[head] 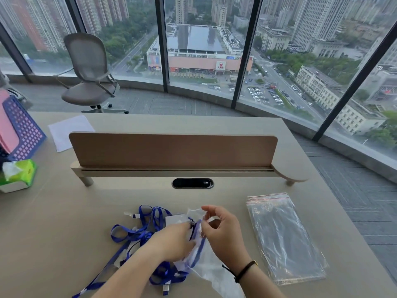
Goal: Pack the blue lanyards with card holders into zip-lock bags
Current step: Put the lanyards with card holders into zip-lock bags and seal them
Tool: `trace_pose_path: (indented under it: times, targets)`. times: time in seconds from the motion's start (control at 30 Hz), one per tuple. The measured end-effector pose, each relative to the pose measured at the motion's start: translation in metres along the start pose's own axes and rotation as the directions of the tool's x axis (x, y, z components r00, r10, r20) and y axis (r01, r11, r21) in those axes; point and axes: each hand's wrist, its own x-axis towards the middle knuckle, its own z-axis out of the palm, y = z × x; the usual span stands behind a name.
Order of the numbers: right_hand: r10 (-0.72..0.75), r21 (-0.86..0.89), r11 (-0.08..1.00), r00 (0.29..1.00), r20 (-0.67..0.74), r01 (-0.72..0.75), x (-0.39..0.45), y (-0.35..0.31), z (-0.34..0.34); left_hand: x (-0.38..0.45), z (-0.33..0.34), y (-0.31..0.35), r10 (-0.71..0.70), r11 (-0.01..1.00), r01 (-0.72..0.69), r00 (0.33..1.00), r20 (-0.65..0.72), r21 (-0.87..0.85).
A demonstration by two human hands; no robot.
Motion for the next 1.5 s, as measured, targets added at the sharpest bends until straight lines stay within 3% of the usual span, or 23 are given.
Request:
trace_pose_path:
  times: [0.13,0.23,0.33,0.43,0.53,0.63,0.73,0.83,0.93,1.03,1.13,1.33,1.4,1.5]
  targets:
    - [-0.002,-0.059,0.998,1.0,-0.007,0.001,0.0,0.003,-0.007,0.003,-0.004,-0.009,-0.005,0.995,0.012,0.998,-0.064,0.104]
    - [0.049,-0.012,0.999,0.999,-0.002,-0.049,0.0,0.003,-0.012,-0.005,-0.004,-0.011,0.071,0.997,-0.065,0.98,-0.189,0.036]
    - [0.088,0.039,0.995,0.996,-0.031,-0.086,0.0,0.002,-0.012,-0.012,0.002,-0.012,0.166,0.978,-0.122,0.946,-0.279,0.167]
    - [0.108,0.096,0.99,0.993,-0.044,-0.103,0.001,0.001,-0.01,-0.011,0.018,-0.023,0.22,0.968,-0.136,0.864,-0.453,0.211]
    - [0.125,0.151,0.982,0.991,-0.042,-0.117,0.002,-0.001,-0.013,-0.008,0.026,-0.034,0.221,0.973,-0.219,0.773,-0.594,0.077]
    - [0.118,0.059,0.991,0.993,-0.021,-0.117,0.005,0.002,-0.018,-0.009,0.017,-0.038,0.2,0.947,-0.307,0.801,-0.564,-0.1]
    - [0.077,-0.253,0.967,0.989,0.127,-0.043,0.011,0.001,-0.03,-0.017,-0.004,-0.038,0.3,0.92,-0.381,0.836,-0.459,-0.093]
    - [0.075,-0.528,0.839,0.934,0.35,0.13,0.024,-0.001,-0.05,-0.028,-0.025,-0.041,0.308,0.921,-0.375,0.868,-0.39,-0.107]
    - [0.074,-0.641,0.715,0.882,0.465,0.278,0.039,-0.008,-0.061,-0.035,-0.041,-0.053,0.28,0.911,-0.37,0.88,-0.383,-0.184]
    - [0.007,-0.613,0.727,0.889,0.459,0.31,0.052,-0.021,-0.059,-0.046,-0.054,-0.067,0.22,0.912,-0.325,0.903,-0.368,-0.251]
    - [-0.044,-0.455,0.853,0.904,0.425,0.255,0.056,-0.041,-0.047,-0.058,-0.068,-0.088,0.139,0.912,-0.263,0.92,-0.367,-0.315]
    - [-0.27,-0.32,0.829,0.829,0.489,0.458,0.048,-0.07,0.004,-0.091,-0.089,-0.121,-0.002,0.863,-0.279,0.833,-0.554,-0.422]
    - [-0.265,-0.321,0.806,0.787,0.557,0.498,0.046,-0.081,0.017,-0.1,-0.096,-0.136,-0.031,0.872,-0.257,0.819,-0.573,-0.416]
    - [-0.202,-0.281,0.853,0.774,0.6,0.441,0.047,-0.095,0.033,-0.112,-0.103,-0.164,-0.035,0.895,-0.215,0.84,-0.541,-0.391]
